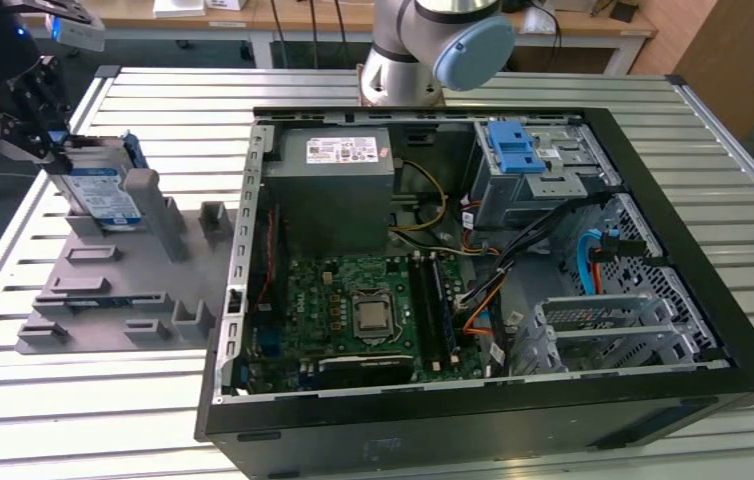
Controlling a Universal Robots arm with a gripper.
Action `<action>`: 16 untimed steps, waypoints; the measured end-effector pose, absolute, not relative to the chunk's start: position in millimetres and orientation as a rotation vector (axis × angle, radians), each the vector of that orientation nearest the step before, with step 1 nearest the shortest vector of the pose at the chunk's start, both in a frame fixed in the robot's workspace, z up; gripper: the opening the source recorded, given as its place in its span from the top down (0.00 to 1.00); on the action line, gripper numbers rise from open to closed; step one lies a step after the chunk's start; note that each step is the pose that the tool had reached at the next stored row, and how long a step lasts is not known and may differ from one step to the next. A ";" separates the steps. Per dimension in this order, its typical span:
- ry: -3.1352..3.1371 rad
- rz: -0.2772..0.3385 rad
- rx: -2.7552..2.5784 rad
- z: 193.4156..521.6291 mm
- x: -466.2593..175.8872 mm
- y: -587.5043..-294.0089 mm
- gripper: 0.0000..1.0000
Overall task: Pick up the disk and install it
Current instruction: 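Pick up the disk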
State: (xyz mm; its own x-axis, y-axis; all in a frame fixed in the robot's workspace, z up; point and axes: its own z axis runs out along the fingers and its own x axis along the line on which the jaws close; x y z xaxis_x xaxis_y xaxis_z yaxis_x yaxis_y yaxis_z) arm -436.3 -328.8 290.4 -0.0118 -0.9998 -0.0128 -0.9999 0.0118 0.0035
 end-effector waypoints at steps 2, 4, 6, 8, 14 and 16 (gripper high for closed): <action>2.230 0.018 -2.204 290.6 -436.4 -328.8 0.63; 2.230 0.018 -2.204 291.9 -436.4 -328.9 0.63; 2.230 0.018 -2.204 294.0 -436.4 -328.8 0.63; 2.230 0.018 -2.204 296.1 -436.4 -328.8 0.63; 2.230 0.018 -2.204 299.7 -436.4 -328.8 0.63; 2.229 0.018 -2.203 300.1 -436.3 -328.8 0.63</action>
State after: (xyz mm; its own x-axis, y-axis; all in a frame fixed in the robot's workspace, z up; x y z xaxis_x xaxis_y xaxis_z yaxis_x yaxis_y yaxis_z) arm -436.3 -328.8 300.1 -0.0118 -0.9998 -0.0129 -0.9999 0.0117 0.0030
